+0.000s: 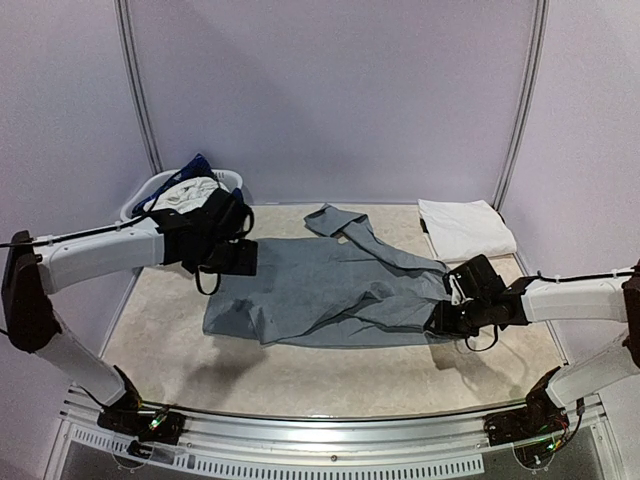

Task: Fold and stack the mixed laundry pile

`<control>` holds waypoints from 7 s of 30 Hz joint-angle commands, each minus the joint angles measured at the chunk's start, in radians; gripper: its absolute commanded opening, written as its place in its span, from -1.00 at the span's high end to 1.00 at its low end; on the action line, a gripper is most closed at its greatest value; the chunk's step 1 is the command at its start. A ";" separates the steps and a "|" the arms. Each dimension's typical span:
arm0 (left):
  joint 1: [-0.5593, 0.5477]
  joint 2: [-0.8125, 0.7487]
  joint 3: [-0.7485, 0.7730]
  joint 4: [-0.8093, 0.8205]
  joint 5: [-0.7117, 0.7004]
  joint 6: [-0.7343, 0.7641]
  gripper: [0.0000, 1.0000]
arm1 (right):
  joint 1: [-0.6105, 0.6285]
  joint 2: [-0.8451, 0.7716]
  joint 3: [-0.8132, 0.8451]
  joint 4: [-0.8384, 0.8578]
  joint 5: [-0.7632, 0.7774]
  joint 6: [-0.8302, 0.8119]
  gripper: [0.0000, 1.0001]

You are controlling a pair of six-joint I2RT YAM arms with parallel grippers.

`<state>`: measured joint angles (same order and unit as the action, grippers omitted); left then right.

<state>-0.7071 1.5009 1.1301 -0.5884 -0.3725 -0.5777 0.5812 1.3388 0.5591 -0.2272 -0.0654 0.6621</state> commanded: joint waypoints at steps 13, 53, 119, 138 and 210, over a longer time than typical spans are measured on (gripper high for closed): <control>-0.376 0.403 0.209 0.044 0.037 0.383 -0.15 | -0.006 0.018 0.054 -0.028 -0.004 -0.033 0.24; -0.016 0.375 0.512 -0.196 0.577 0.223 0.64 | -0.007 0.035 0.019 -0.030 0.034 -0.026 0.24; -0.441 0.577 0.511 -0.114 -0.300 0.465 1.00 | -0.005 0.046 0.037 -0.041 0.017 -0.042 0.24; -0.254 -0.029 -0.151 0.131 -0.369 0.263 1.00 | -0.007 0.059 0.059 -0.061 0.035 -0.039 0.24; 0.179 -0.400 -0.681 0.193 0.078 -0.193 -0.50 | -0.060 -0.497 -0.088 -0.414 0.144 0.183 -0.67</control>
<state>-0.5621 1.0599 0.4908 -0.5049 -0.3962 -0.7609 0.5224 0.9009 0.5121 -0.6025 0.0723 0.8234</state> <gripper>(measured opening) 0.772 0.847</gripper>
